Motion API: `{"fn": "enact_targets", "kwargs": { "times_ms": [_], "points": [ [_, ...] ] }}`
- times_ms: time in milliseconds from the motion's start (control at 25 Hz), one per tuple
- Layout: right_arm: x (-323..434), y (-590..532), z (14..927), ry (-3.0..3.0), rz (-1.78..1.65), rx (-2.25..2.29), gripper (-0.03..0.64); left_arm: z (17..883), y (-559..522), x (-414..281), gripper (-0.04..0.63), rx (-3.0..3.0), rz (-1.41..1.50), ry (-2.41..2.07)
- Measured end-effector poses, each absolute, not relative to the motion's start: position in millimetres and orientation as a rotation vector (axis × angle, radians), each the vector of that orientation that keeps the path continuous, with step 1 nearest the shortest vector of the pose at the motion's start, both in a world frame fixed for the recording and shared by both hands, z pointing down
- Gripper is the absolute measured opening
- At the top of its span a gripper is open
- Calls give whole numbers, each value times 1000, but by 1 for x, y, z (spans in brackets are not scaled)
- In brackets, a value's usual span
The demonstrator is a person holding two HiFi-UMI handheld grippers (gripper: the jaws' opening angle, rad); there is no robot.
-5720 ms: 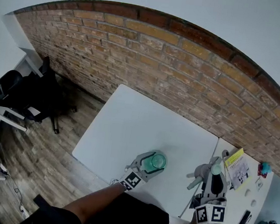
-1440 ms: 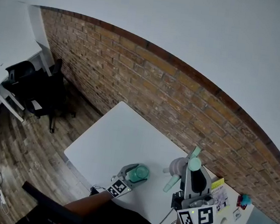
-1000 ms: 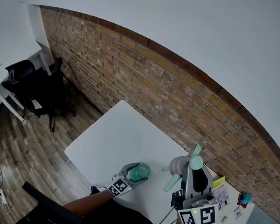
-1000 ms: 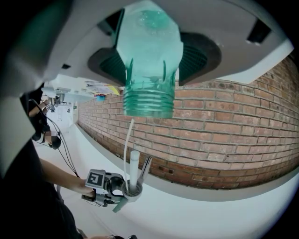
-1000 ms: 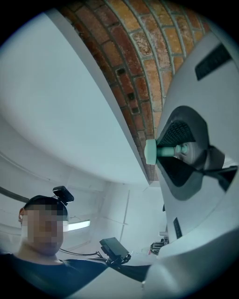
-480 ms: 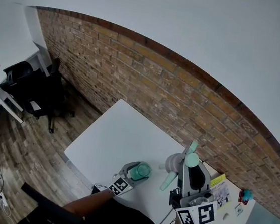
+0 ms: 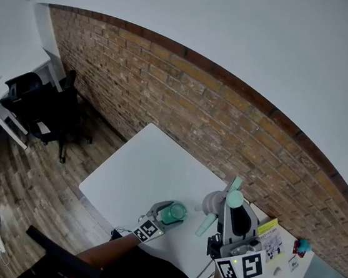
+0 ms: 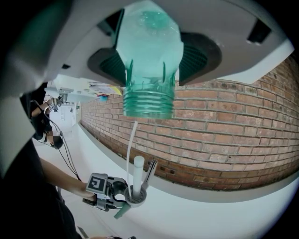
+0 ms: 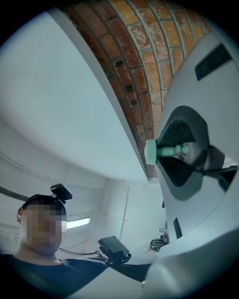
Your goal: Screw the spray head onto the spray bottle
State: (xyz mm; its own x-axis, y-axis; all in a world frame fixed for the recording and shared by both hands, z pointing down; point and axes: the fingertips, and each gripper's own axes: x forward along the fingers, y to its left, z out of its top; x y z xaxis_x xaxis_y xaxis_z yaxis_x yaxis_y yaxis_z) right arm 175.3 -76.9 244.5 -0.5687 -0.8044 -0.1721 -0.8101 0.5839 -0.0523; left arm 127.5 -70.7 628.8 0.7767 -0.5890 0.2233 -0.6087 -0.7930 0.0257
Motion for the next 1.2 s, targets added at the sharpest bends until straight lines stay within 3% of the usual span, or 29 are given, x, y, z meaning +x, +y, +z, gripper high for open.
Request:
{"fn": "enact_targets", "kwargs": {
  "times_ms": [1200],
  "points": [
    [159, -79, 285, 2702, -63, -1348, 67, 630, -69, 127, 342, 2875, 300, -955]
  ]
}}
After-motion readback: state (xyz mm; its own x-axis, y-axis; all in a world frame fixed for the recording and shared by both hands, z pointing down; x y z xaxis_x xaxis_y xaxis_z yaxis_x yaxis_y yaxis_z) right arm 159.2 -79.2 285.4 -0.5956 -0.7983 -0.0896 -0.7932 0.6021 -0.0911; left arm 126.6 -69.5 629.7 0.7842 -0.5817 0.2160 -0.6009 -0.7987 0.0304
